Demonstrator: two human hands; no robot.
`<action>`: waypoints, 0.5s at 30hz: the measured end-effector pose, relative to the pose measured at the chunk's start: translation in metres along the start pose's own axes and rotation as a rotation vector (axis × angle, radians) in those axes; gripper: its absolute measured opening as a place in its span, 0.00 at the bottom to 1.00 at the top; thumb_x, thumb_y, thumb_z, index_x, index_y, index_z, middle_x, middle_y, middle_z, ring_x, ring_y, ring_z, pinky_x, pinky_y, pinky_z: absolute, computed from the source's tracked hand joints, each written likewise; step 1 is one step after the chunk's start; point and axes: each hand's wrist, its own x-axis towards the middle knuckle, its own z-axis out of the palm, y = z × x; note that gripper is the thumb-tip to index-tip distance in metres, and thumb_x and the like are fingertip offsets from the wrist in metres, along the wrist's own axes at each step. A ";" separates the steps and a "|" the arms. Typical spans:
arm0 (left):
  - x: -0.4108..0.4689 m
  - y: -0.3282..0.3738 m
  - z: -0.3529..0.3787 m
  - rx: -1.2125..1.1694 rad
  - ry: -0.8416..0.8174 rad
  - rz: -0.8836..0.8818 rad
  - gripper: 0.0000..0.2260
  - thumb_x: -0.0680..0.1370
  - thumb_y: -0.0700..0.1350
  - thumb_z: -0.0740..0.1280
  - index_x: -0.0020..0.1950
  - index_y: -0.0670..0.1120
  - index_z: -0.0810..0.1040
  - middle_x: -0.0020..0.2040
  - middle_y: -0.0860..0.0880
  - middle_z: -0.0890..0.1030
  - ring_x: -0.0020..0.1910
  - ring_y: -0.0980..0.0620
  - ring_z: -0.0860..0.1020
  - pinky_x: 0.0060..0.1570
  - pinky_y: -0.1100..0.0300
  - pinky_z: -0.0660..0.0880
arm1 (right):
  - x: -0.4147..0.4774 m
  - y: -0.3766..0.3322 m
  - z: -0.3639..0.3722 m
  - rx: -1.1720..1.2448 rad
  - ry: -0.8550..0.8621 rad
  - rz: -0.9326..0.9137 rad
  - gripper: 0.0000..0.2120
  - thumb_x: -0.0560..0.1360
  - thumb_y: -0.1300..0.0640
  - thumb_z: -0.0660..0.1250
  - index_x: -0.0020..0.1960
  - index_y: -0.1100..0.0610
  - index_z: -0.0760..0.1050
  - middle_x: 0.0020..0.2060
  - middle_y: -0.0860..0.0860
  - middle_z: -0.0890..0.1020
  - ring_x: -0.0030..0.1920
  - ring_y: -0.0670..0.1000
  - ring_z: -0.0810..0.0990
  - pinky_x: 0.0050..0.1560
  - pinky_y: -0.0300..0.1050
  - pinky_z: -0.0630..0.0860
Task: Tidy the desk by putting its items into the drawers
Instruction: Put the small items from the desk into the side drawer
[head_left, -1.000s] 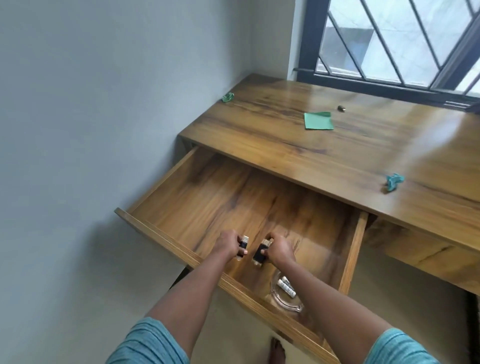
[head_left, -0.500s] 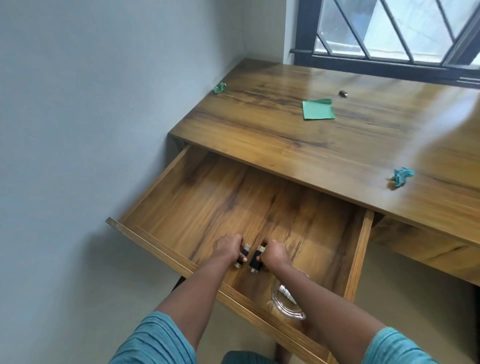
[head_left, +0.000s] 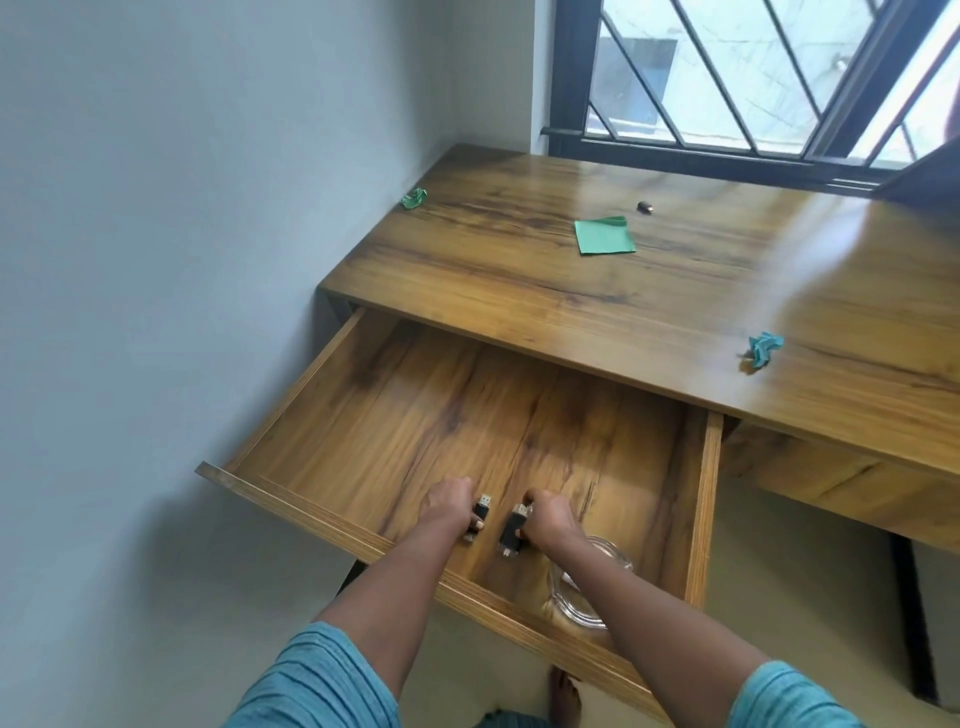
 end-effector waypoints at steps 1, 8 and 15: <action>-0.002 -0.001 0.001 -0.010 0.006 0.010 0.07 0.78 0.41 0.64 0.55 0.45 0.77 0.50 0.48 0.83 0.49 0.52 0.81 0.49 0.59 0.78 | -0.001 -0.001 0.002 -0.004 0.002 0.001 0.19 0.73 0.66 0.66 0.64 0.58 0.71 0.55 0.55 0.77 0.48 0.51 0.76 0.49 0.44 0.79; -0.005 -0.015 0.006 -0.061 0.062 0.054 0.04 0.78 0.42 0.64 0.52 0.45 0.76 0.45 0.49 0.83 0.42 0.54 0.81 0.43 0.61 0.81 | -0.005 -0.006 0.014 -0.033 0.021 0.007 0.16 0.74 0.64 0.67 0.61 0.58 0.72 0.54 0.55 0.77 0.50 0.52 0.78 0.51 0.46 0.79; -0.012 -0.022 0.006 -0.065 0.071 0.038 0.06 0.78 0.44 0.66 0.54 0.47 0.75 0.47 0.49 0.81 0.44 0.55 0.80 0.44 0.62 0.79 | -0.006 -0.011 0.027 -0.021 0.051 0.005 0.14 0.74 0.63 0.66 0.60 0.58 0.73 0.52 0.54 0.78 0.49 0.51 0.79 0.51 0.45 0.79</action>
